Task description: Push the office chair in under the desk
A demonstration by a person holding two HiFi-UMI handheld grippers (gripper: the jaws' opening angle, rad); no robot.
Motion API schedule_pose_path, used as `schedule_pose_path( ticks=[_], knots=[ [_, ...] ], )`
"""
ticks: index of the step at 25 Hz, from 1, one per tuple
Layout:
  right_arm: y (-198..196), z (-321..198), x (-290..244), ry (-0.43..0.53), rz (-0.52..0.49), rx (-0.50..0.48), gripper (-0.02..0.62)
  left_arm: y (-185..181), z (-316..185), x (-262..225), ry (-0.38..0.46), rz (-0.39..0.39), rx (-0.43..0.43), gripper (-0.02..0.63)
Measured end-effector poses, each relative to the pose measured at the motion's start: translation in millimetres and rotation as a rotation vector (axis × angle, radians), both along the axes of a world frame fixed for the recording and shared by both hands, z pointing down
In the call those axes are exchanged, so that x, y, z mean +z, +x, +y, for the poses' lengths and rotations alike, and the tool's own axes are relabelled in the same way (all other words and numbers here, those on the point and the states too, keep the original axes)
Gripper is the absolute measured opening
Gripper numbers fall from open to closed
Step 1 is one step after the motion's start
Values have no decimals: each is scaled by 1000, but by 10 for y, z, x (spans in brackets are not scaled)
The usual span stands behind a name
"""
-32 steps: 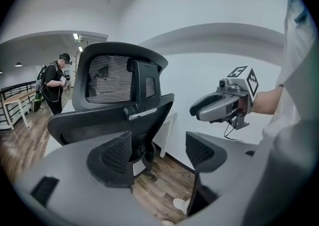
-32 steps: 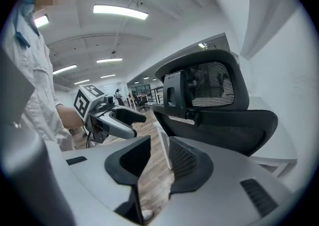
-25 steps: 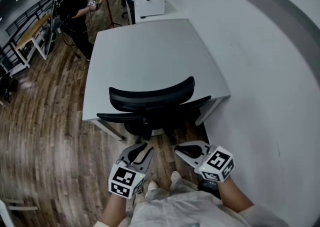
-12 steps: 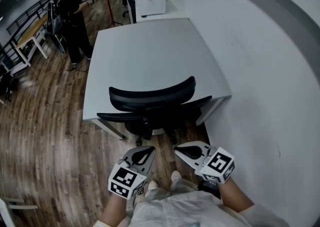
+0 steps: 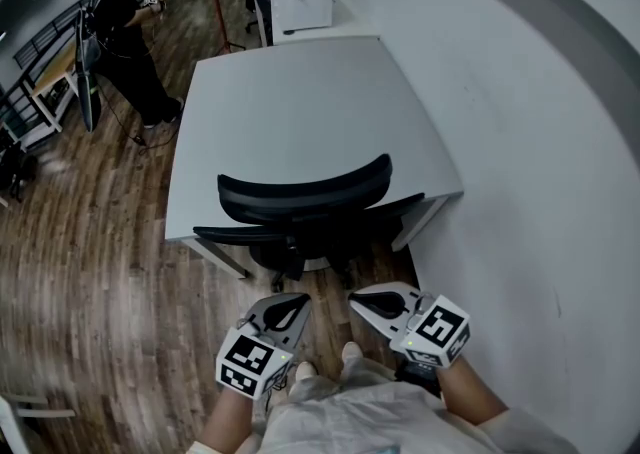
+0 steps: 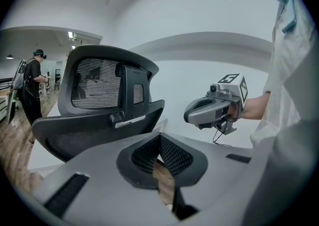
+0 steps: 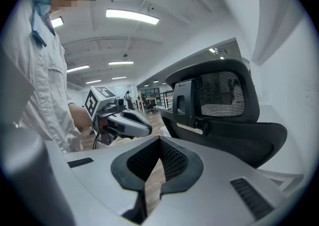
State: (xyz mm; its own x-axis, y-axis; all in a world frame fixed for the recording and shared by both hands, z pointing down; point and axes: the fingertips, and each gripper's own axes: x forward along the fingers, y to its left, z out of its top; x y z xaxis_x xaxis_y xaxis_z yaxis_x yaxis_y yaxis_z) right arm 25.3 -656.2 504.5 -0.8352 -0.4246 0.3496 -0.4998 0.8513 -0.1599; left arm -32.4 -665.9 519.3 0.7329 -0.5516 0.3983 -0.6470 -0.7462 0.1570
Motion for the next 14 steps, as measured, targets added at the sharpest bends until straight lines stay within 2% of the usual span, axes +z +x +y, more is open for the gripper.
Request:
schedule_pose_path(
  ticks=[14],
  knots=[
    [5,-75,61,-2,-2,0,31,16,-61,50,-9,4,7,2]
  ],
)
